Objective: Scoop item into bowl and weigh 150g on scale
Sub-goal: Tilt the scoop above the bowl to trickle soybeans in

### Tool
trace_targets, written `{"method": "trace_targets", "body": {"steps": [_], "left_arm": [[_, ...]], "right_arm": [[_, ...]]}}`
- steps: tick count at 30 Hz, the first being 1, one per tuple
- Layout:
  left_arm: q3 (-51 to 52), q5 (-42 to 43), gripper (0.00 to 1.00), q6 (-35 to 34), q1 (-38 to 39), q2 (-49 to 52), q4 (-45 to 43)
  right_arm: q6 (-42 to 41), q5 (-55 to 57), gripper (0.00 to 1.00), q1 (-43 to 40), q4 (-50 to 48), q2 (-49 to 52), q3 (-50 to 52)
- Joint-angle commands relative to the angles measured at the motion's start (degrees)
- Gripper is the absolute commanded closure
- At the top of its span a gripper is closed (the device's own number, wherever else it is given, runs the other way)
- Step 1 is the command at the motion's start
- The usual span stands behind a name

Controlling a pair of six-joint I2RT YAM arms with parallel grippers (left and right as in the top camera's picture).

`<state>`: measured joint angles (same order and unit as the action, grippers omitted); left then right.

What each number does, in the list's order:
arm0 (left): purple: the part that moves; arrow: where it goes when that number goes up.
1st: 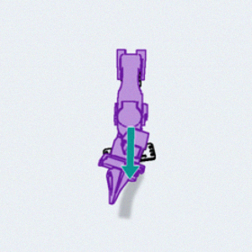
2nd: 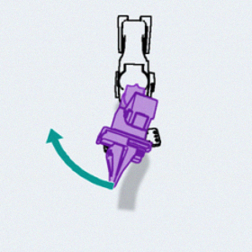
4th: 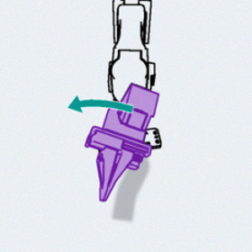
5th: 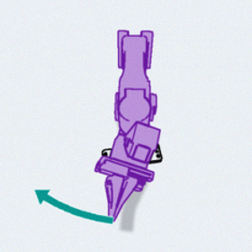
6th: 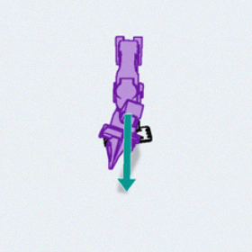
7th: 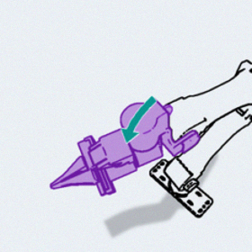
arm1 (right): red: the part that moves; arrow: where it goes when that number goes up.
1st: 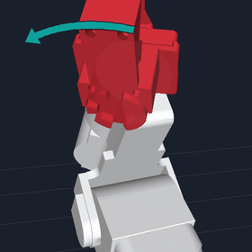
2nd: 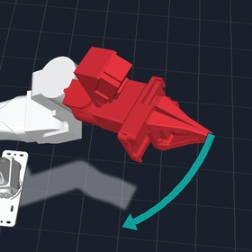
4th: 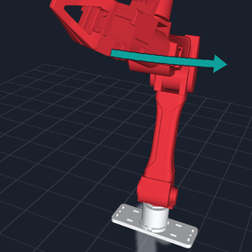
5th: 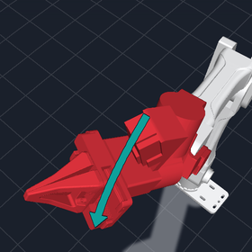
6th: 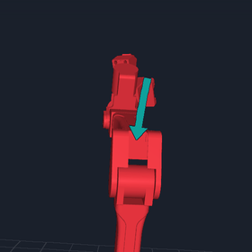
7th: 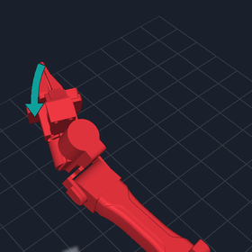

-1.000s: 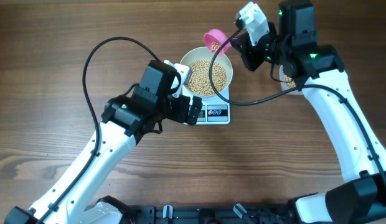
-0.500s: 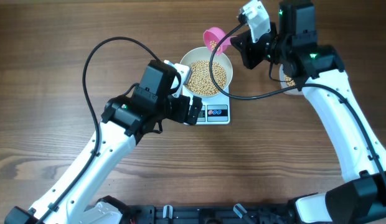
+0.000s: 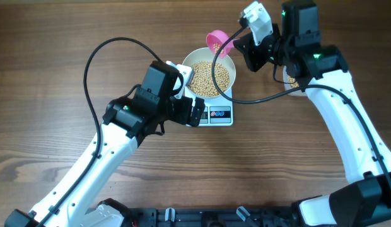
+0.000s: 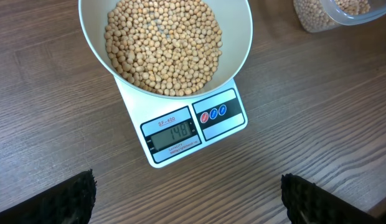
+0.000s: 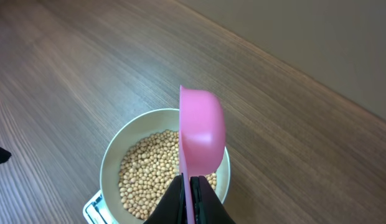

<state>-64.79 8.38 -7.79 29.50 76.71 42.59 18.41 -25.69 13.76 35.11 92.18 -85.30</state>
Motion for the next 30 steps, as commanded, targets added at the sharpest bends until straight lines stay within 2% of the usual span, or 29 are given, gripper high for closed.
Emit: {"method": "trace_targets", "body": {"steps": [1,8,11,14,17,22,26,30], "left_arm": [[-0.9,-0.3,0.0,-0.3,-0.4,-0.2,-0.1],[-0.9,-0.3,0.0,-0.3,-0.4,-0.2,-0.1],[-0.9,-0.3,0.0,-0.3,-0.4,-0.2,-0.1],[-0.9,-0.3,0.0,-0.3,-0.4,-0.2,-0.1],[-0.9,-0.3,0.0,-0.3,-0.4,-0.2,-0.1],[-0.9,-0.3,0.0,-0.3,-0.4,-0.2,-0.1],[-0.9,-0.3,0.0,-0.3,-0.4,-0.2,-0.1],[-0.9,-0.3,0.0,-0.3,-0.4,-0.2,-0.1]], "right_arm": [[3.0,-0.7,0.96,0.3,-0.3,1.2,-0.5],[3.9,-2.0,0.96,0.8,-2.1,1.6,-0.5],[4.2,2.4,0.96,0.9,-0.9,2.4,-0.5],[4.2,0.4,0.96,0.9,-1.7,2.8,-0.5],[8.8,2.8,0.96,0.9,-0.9,2.9,-0.5],[8.3,-1.1,0.96,0.9,-2.0,2.9,-0.5],[6.2,-1.6,0.96,0.9,-2.0,2.9,-0.5],[-1.3,-1.6,0.96,0.9,-2.9,2.9,-0.5]]}}
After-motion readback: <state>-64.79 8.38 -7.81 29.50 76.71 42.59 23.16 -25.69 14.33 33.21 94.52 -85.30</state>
